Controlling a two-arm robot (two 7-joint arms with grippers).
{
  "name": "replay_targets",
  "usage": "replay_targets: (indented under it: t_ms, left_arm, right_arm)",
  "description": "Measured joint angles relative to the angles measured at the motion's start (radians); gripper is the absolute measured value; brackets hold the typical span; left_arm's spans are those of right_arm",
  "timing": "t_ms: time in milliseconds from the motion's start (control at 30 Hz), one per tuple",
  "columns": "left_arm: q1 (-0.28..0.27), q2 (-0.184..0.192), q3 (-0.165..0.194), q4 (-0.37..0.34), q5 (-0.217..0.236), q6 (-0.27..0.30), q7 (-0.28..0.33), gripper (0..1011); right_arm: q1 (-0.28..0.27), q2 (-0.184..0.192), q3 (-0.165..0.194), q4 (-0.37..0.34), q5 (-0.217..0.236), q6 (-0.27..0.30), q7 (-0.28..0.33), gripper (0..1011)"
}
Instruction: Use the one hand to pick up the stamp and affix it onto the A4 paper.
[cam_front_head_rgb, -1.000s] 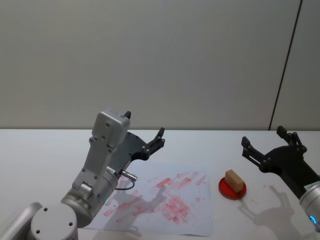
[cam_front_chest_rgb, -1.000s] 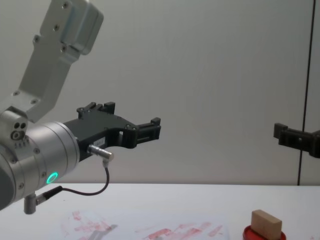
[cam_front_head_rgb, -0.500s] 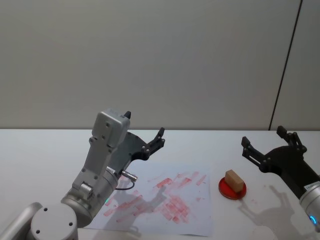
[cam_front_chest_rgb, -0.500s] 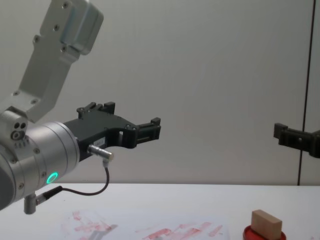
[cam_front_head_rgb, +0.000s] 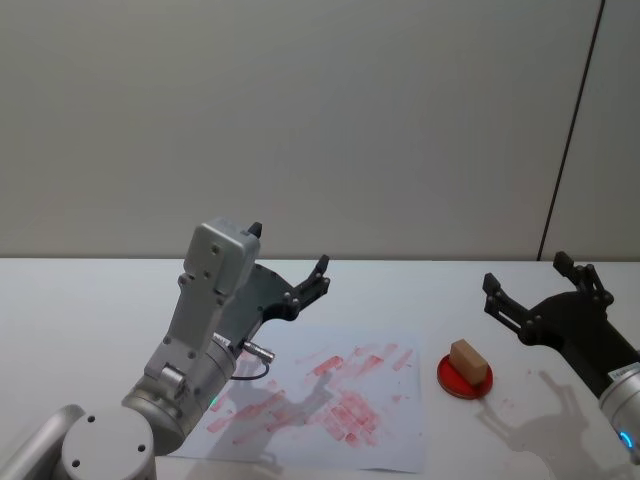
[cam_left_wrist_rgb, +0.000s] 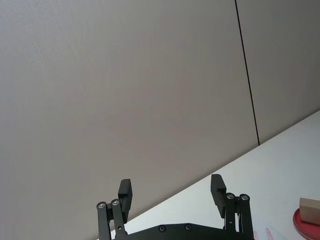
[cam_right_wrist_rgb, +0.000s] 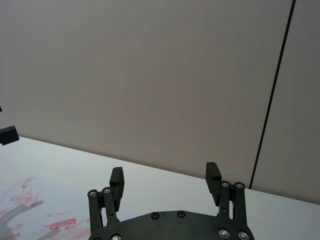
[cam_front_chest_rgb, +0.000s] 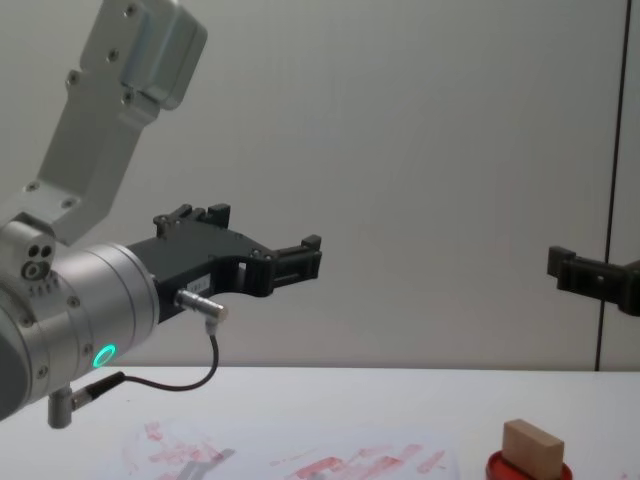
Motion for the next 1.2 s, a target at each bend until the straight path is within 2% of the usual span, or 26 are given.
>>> replay_targets:
  t_ms: [400,667,967,1200]
  left_arm:
    - [0.000,0.000,0.000,0.000,0.000,0.000,0.000,1002]
    - [0.000,0.000,0.000,0.000,0.000,0.000,0.000,1002]
    - [0.000,0.000,0.000,0.000,0.000,0.000,0.000,1002]
    - [0.000,0.000,0.000,0.000,0.000,0.000,0.000,1002]
  right_arm:
    - [-0.001,0.001,0.001,0.000,0.000,0.000,0.000,1001]
    - [-0.026,0.022,0.010,-0.019,0.003,0.009,0.001,1001]
    - [-0.073,0.055,0.019,-0.043,0.006,0.051,-0.002,1001]
    - [-0.084,0.055,0.012,-0.030,-0.022,0.086,0.001,1001]
